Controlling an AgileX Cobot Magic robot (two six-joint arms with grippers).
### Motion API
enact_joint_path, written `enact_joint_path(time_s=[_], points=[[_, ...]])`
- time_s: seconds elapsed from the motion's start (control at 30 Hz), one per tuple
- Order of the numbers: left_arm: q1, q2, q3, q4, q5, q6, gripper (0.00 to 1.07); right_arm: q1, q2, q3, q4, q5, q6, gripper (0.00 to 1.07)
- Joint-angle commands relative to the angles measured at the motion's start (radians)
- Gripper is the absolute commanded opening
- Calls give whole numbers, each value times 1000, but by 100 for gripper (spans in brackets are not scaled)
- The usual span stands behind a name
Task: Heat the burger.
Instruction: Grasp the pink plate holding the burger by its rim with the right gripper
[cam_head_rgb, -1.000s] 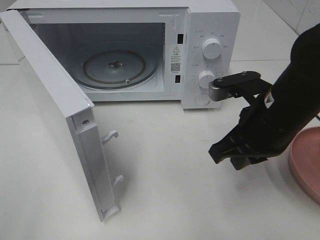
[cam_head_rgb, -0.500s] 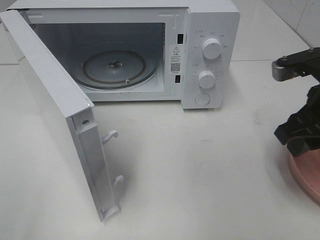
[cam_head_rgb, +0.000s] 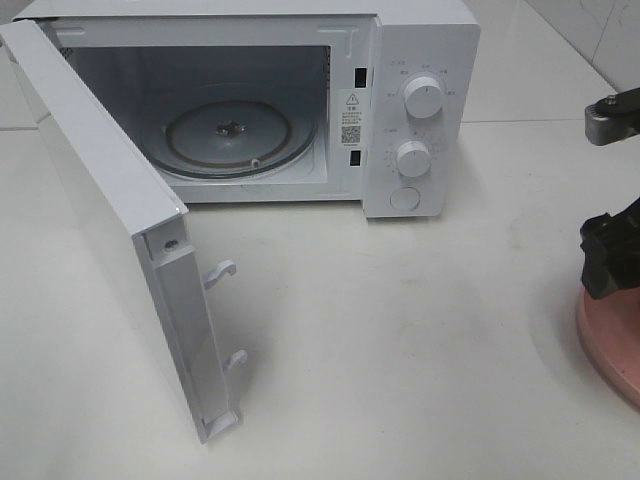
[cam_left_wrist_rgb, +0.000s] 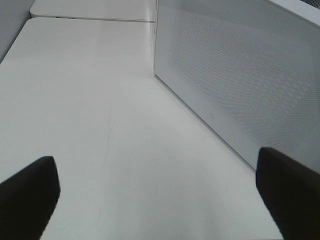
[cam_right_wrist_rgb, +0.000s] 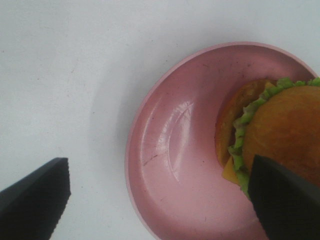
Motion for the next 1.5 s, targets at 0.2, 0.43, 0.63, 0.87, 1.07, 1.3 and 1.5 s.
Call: enact_joint_path(time_s=[0.2,0.43,0.63,0.87,1.07,1.3,1.5], points=[[-4,-19,0,-1,0,-1,100,-5,116,-3,-16,-45,22,90],[-4,-19,0,-1,0,-1,100,-5,212,-3,-10,-68,22,87],[-4,-19,0,-1,0,-1,100,-5,275,-3,-8,-99,26,86],[-4,-19,0,-1,0,-1,100,-8,342,-3,-16,-158,30,85],[-4,-19,0,-1,0,-1,100,-51,369,-3,-15,-192,37,84],[-4,-19,0,-1,0,-1,100,-51,423,-3,-15,-224,37,82],[-4,-19,0,-1,0,-1,100,-51,476,-3,-15,-241,37,81]])
